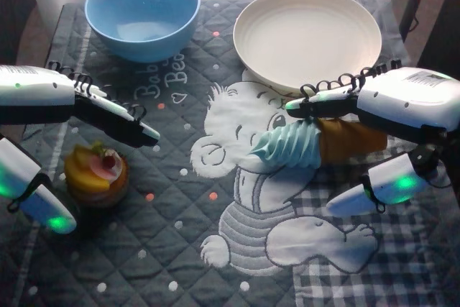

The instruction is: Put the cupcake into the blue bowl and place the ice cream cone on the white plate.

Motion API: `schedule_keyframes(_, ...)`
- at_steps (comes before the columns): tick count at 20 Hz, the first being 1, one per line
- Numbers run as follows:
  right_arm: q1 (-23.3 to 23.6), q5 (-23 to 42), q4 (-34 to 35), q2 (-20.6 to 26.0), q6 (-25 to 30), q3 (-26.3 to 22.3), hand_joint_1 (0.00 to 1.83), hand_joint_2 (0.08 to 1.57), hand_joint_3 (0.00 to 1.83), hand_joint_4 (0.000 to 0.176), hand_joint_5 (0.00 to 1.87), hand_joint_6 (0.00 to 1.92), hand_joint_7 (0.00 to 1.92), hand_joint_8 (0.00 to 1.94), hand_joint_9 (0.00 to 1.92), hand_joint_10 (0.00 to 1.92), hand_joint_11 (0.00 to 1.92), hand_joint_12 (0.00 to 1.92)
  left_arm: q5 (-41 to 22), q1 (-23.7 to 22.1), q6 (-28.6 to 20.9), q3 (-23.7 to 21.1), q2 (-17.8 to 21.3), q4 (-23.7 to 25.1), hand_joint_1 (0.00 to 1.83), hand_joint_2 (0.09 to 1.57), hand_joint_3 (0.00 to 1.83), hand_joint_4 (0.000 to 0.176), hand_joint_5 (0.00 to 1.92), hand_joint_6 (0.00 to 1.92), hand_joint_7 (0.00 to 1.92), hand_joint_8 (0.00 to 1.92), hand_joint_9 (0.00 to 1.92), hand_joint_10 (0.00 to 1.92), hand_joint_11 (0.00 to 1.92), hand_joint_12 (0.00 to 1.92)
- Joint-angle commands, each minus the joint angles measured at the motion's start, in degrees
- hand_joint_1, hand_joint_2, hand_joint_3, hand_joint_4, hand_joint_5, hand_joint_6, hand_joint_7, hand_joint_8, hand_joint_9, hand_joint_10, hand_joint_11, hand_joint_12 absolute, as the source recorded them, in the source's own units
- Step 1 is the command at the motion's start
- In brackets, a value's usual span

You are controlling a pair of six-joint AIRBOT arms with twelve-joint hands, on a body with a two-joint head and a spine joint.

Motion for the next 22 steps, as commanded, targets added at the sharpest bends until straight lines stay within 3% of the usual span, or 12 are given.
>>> schedule_keyframes(1, 0.4, 5.1, 0.8, -0.3, 0.3, 0.2, 0.86, 0.89, 0.0, 0.0, 0.42, 0.0, 0.55, 0.01, 0.62, 0.0, 0.51, 0.28, -1.7, -0.8, -0.8, 0.3, -0.4, -2.2, 0.83, 0.8, 0.0, 0.0, 0.44, 0.0, 0.53, 0.0, 0.55, 0.01, 0.23, 0.77)
schedule_keyframes(2, 0.4, 5.1, 0.8, -0.4, 0.3, 0.3, 0.99, 1.03, 0.0, 0.0, 0.59, 0.01, 0.74, 0.01, 0.81, 0.01, 0.48, 0.66, -1.4, -0.9, -1.0, 0.4, -0.6, -1.8, 0.91, 0.82, 0.0, 0.0, 0.51, 0.0, 0.6, 0.0, 0.62, 0.01, 0.28, 0.85)
schedule_keyframes(4, 0.4, 5.2, 0.9, -0.4, 0.3, 0.4, 1.1, 1.11, 0.0, 0.0, 0.75, 0.03, 0.92, 0.02, 1.01, 0.04, 0.62, 0.82, -1.1, -1.0, -1.1, 0.6, -0.9, -1.2, 1.05, 0.86, 0.0, 0.0, 0.68, 0.02, 0.72, 0.02, 0.75, 0.03, 0.37, 0.92)
schedule_keyframes(5, 0.4, 5.2, 0.9, -0.4, 0.3, 0.5, 1.25, 1.05, 0.01, 0.0, 0.93, 0.74, 1.38, 0.04, 1.16, 0.09, 0.8, 0.91, -1.0, -1.0, -1.1, 0.7, -1.0, -1.1, 1.16, 0.91, 0.0, 0.0, 0.79, 0.02, 0.82, 0.02, 0.86, 0.04, 0.48, 0.97)
schedule_keyframes(6, 0.4, 5.3, 0.9, -0.4, 0.3, 0.6, 1.26, 1.1, 0.0, 0.0, 0.88, 0.99, 1.16, 0.82, 1.41, 0.07, 1.02, 1.03, -0.8, -1.0, -1.1, 0.7, -1.1, -0.9, 1.39, 1.04, 0.0, 0.0, 1.02, 0.69, 1.1, 0.66, 1.13, 0.91, 0.92, 1.01)
schedule_keyframes(7, 0.4, 5.4, 0.9, -0.4, 0.3, 0.6, 1.26, 1.1, 0.0, 0.0, 0.88, 0.99, 1.16, 0.82, 1.41, 0.07, 1.02, 1.03, -0.5, -1.0, -1.1, 0.7, -1.3, -0.4, 1.39, 1.04, 0.0, 0.0, 1.02, 0.69, 1.1, 0.66, 1.13, 0.91, 0.92, 1.01)
schedule_keyframes(8, 0.4, 5.5, 0.9, -0.4, 0.3, 0.7, 1.27, 1.11, 0.01, 0.0, 0.88, 0.94, 1.11, 0.97, 1.41, 0.34, 1.03, 1.26, -0.3, -1.0, -1.1, 0.7, -1.4, 0.1, 1.48, 1.04, 0.0, 0.0, 1.07, 0.7, 1.11, 0.57, 1.13, 0.83, 0.89, 1.37)
schedule_keyframes(11, 0.4, 5.6, 1.2, -0.4, 0.3, 1.2, 1.27, 1.11, 0.0, 0.0, 0.9, 0.91, 1.1, 1.0, 1.17, 0.88, 0.98, 1.43, 0.3, -0.9, -1.1, 0.8, -1.6, 0.7, 1.5, 1.04, 0.0, 0.0, 1.09, 0.74, 1.13, 0.51, 1.12, 0.8, 0.86, 1.47)
schedule_keyframes(13, 0.4, 5.7, 1.5, -0.4, 0.3, 1.3, 1.27, 1.11, 0.0, 0.0, 0.9, 0.91, 1.11, 0.98, 1.2, 0.87, 1.04, 1.38, 0.7, -0.8, -1.0, 0.9, -1.7, 0.7, 1.5, 1.04, 0.0, 0.0, 1.08, 0.74, 1.12, 0.5, 1.12, 0.82, 0.87, 1.46)
schedule_keyframes(15, 0.4, 5.9, 1.5, -0.4, 0.3, 1.4, 1.27, 1.11, 0.0, 0.0, 0.92, 0.86, 1.11, 1.0, 1.22, 0.88, 1.06, 1.4, 1.0, -0.5, -1.0, 1.0, -1.7, 0.6, 1.4, 1.04, 0.0, 0.0, 1.08, 0.81, 1.14, 0.5, 1.09, 1.0, 0.9, 1.1)
schedule_keyframes(20, 0.4, 10.7, 2.9, -0.2, 0.3, 0.4, 1.28, 1.08, 0.0, 0.0, 0.97, 0.83, 1.16, 0.89, 1.19, 0.83, 1.01, 1.37, -0.4, -0.6, 3.7, 0.9, -0.6, -6.5, 1.38, 1.08, 0.0, 0.0, 1.04, 0.96, 1.06, 0.58, 0.98, 1.12, 0.78, 1.14)
schedule_keyframes(22, 0.4, 15.9, 5.2, 0.9, -1.4, -1.5, 1.27, 1.09, 0.0, 0.0, 0.94, 0.87, 1.15, 0.88, 1.21, 0.65, 1.0, 1.26, -1.6, -1.8, 8.1, -0.3, 1.4, -11.4, 1.38, 1.08, 0.0, 0.0, 1.06, 0.88, 1.01, 0.74, 0.98, 1.13, 0.77, 1.11)
